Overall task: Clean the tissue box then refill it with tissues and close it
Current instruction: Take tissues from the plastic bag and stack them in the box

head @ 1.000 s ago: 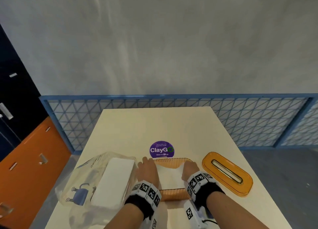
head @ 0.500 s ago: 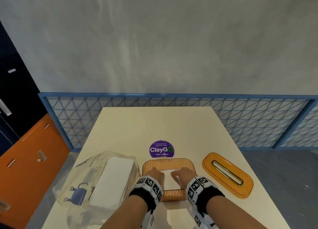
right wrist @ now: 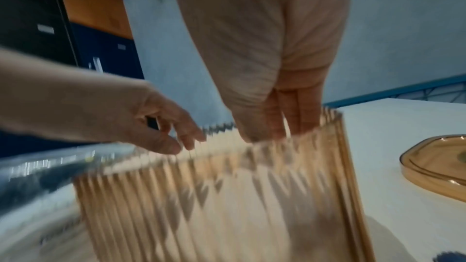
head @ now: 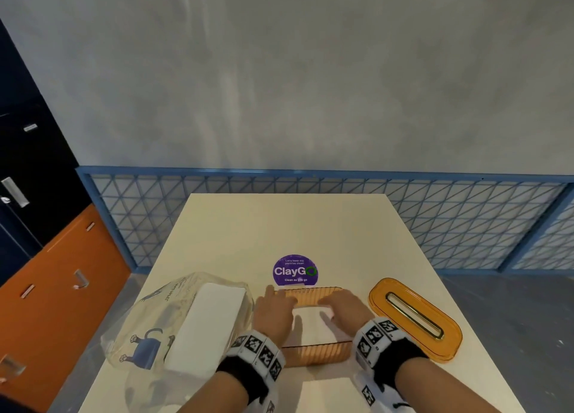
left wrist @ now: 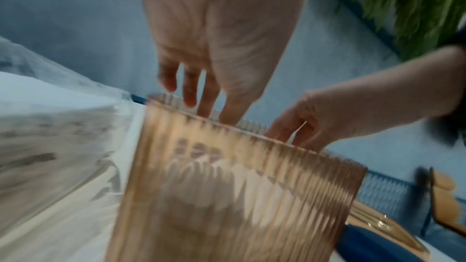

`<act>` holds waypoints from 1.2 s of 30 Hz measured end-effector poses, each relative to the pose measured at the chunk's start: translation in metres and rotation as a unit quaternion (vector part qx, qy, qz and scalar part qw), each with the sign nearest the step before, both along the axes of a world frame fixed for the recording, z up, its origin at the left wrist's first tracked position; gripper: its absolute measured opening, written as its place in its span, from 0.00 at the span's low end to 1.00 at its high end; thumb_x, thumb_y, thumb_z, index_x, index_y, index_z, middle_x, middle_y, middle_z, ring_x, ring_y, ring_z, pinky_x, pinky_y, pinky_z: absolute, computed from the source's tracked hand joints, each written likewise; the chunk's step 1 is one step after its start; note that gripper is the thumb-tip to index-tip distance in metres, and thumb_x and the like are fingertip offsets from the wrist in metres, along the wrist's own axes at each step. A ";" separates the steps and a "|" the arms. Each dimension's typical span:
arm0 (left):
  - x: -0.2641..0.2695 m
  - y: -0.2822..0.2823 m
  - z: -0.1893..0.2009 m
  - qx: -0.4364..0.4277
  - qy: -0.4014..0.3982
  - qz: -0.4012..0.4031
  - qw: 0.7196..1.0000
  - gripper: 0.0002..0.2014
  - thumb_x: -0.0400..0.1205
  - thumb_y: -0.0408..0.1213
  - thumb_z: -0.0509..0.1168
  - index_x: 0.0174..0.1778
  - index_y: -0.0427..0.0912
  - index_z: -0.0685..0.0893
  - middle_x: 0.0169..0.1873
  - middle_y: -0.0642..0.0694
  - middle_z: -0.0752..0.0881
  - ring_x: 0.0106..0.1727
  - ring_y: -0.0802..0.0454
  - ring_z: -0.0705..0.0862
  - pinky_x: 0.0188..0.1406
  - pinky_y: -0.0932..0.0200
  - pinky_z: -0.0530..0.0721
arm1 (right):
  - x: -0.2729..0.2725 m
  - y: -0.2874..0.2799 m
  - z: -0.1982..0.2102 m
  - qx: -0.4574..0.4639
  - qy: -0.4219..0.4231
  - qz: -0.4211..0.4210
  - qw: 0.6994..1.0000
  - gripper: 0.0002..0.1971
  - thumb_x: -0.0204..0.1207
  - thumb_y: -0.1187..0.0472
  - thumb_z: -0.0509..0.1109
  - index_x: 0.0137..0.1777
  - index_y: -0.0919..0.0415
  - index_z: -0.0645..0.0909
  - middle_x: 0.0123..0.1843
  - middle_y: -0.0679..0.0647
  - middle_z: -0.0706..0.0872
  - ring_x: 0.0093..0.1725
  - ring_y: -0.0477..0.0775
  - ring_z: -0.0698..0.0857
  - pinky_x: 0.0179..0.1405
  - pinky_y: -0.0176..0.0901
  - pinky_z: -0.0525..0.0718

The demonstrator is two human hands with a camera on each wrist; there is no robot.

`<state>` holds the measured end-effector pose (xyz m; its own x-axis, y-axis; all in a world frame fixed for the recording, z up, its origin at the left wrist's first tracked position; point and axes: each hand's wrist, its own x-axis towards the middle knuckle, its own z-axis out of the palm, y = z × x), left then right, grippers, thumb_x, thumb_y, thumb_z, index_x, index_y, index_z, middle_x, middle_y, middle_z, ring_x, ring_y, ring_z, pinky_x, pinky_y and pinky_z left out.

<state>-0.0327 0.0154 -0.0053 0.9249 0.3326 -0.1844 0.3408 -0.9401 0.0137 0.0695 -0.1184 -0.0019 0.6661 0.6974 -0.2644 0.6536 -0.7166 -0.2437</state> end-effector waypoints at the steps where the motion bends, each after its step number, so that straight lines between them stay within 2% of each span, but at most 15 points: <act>1: -0.008 0.007 0.002 -0.004 -0.061 0.022 0.998 0.19 0.84 0.35 0.55 0.71 0.49 0.75 0.67 0.48 0.78 0.71 0.45 0.70 0.63 0.51 0.74 | 0.003 -0.007 0.004 0.041 -0.018 -0.002 0.999 0.19 0.82 0.62 0.60 0.72 0.54 0.75 0.71 0.54 0.80 0.71 0.54 0.76 0.71 0.43 0.72; 2: -0.017 0.016 0.001 -0.010 -0.103 0.055 0.993 0.19 0.84 0.34 0.55 0.70 0.50 0.75 0.66 0.49 0.78 0.70 0.46 0.71 0.60 0.52 0.74 | 0.007 -0.014 0.006 0.073 -0.030 -0.014 0.997 0.20 0.82 0.64 0.60 0.72 0.53 0.75 0.68 0.54 0.81 0.69 0.54 0.77 0.68 0.43 0.74; 4: -0.036 0.037 -0.004 -0.026 -0.135 0.145 0.980 0.18 0.83 0.36 0.56 0.70 0.49 0.75 0.67 0.49 0.76 0.69 0.47 0.73 0.59 0.53 0.76 | 0.012 -0.025 0.008 0.105 -0.042 -0.045 0.993 0.20 0.83 0.64 0.58 0.73 0.51 0.73 0.67 0.54 0.80 0.68 0.54 0.77 0.65 0.43 0.75; 7: -0.056 0.059 -0.018 -0.044 -0.093 0.263 0.959 0.19 0.85 0.44 0.55 0.72 0.45 0.69 0.71 0.44 0.70 0.71 0.45 0.71 0.62 0.51 0.77 | 0.012 -0.036 0.005 0.082 0.013 -0.080 0.993 0.23 0.85 0.60 0.55 0.80 0.49 0.62 0.73 0.57 0.74 0.73 0.56 0.73 0.70 0.42 0.70; 9: -0.063 0.064 -0.027 -0.060 -0.058 0.294 0.952 0.23 0.84 0.51 0.56 0.72 0.43 0.67 0.70 0.43 0.68 0.72 0.45 0.70 0.63 0.48 0.76 | 0.012 -0.038 0.004 0.055 0.068 -0.091 0.992 0.25 0.86 0.62 0.53 0.82 0.50 0.55 0.72 0.60 0.77 0.70 0.56 0.76 0.65 0.38 0.72; 11: -0.066 0.065 -0.035 -0.066 -0.031 0.299 0.951 0.27 0.83 0.56 0.56 0.73 0.43 0.65 0.70 0.43 0.67 0.73 0.45 0.68 0.64 0.46 0.75 | 0.012 -0.038 0.004 0.041 0.082 -0.094 0.991 0.27 0.86 0.66 0.51 0.83 0.51 0.52 0.65 0.62 0.82 0.60 0.55 0.81 0.50 0.33 0.72; 13: -0.066 0.066 -0.039 -0.059 -0.021 0.302 0.951 0.28 0.83 0.56 0.56 0.73 0.43 0.65 0.71 0.44 0.67 0.73 0.46 0.68 0.64 0.46 0.75 | 0.011 -0.036 0.004 0.028 0.069 -0.092 0.993 0.29 0.84 0.69 0.51 0.83 0.52 0.51 0.60 0.63 0.85 0.51 0.54 0.81 0.43 0.31 0.68; 16: -0.065 0.065 -0.042 -0.057 -0.020 0.306 0.950 0.23 0.85 0.54 0.52 0.72 0.44 0.67 0.70 0.44 0.69 0.72 0.47 0.69 0.65 0.46 0.74 | 0.008 -0.035 0.004 0.015 0.060 -0.093 0.994 0.31 0.83 0.71 0.52 0.83 0.52 0.50 0.51 0.59 0.83 0.46 0.50 0.75 0.42 0.32 0.69; 21: -0.063 0.066 -0.041 -0.088 -0.029 0.321 0.943 0.17 0.89 0.43 0.44 0.69 0.44 0.71 0.70 0.43 0.69 0.73 0.47 0.68 0.66 0.46 0.72 | 0.007 -0.035 0.004 0.008 0.049 -0.087 0.995 0.30 0.84 0.68 0.53 0.83 0.53 0.49 0.59 0.63 0.85 0.47 0.49 0.74 0.43 0.33 0.68; 26: -0.061 0.064 -0.040 -0.085 -0.007 0.324 0.942 0.17 0.88 0.37 0.44 0.71 0.44 0.69 0.75 0.43 0.65 0.76 0.46 0.65 0.69 0.44 0.69 | 0.006 -0.035 0.004 -0.003 0.041 -0.086 0.995 0.31 0.84 0.68 0.54 0.83 0.53 0.48 0.52 0.58 0.83 0.46 0.49 0.74 0.42 0.33 0.67; 29: -0.057 0.062 -0.037 -0.065 0.031 0.324 0.943 0.19 0.86 0.34 0.49 0.73 0.44 0.66 0.77 0.42 0.63 0.77 0.46 0.63 0.69 0.43 0.70 | 0.004 -0.034 0.007 -0.011 0.042 -0.084 0.996 0.30 0.84 0.68 0.53 0.83 0.53 0.48 0.50 0.58 0.81 0.46 0.48 0.73 0.41 0.33 0.67; 31: -0.055 0.060 -0.035 -0.047 0.052 0.320 0.945 0.22 0.84 0.33 0.54 0.76 0.43 0.63 0.77 0.42 0.62 0.77 0.45 0.63 0.69 0.44 0.72 | 0.004 -0.034 0.007 -0.013 0.043 -0.083 0.996 0.30 0.84 0.67 0.53 0.83 0.52 0.47 0.47 0.55 0.77 0.46 0.48 0.74 0.36 0.32 0.68; 32: -0.054 0.060 -0.035 -0.039 0.056 0.318 0.946 0.24 0.83 0.33 0.56 0.76 0.42 0.62 0.76 0.41 0.64 0.77 0.45 0.65 0.69 0.45 0.73 | 0.005 -0.034 0.006 -0.014 0.042 -0.080 0.996 0.30 0.84 0.68 0.52 0.83 0.53 0.47 0.47 0.54 0.77 0.46 0.48 0.74 0.34 0.32 0.68; 34: -0.056 0.062 -0.033 -0.033 0.048 0.313 0.948 0.23 0.82 0.33 0.58 0.74 0.41 0.64 0.73 0.42 0.69 0.74 0.46 0.69 0.67 0.48 0.75 | 0.006 -0.035 0.003 -0.010 0.042 -0.077 0.996 0.31 0.84 0.68 0.52 0.84 0.53 0.47 0.49 0.55 0.79 0.46 0.48 0.74 0.39 0.33 0.68; 36: -0.059 0.070 -0.027 -0.042 0.010 0.294 0.955 0.18 0.84 0.32 0.55 0.71 0.40 0.68 0.69 0.43 0.75 0.70 0.47 0.76 0.66 0.51 0.78 | 0.007 -0.035 0.002 -0.006 0.051 -0.074 0.996 0.30 0.84 0.67 0.52 0.84 0.53 0.47 0.50 0.54 0.80 0.48 0.50 0.77 0.43 0.34 0.70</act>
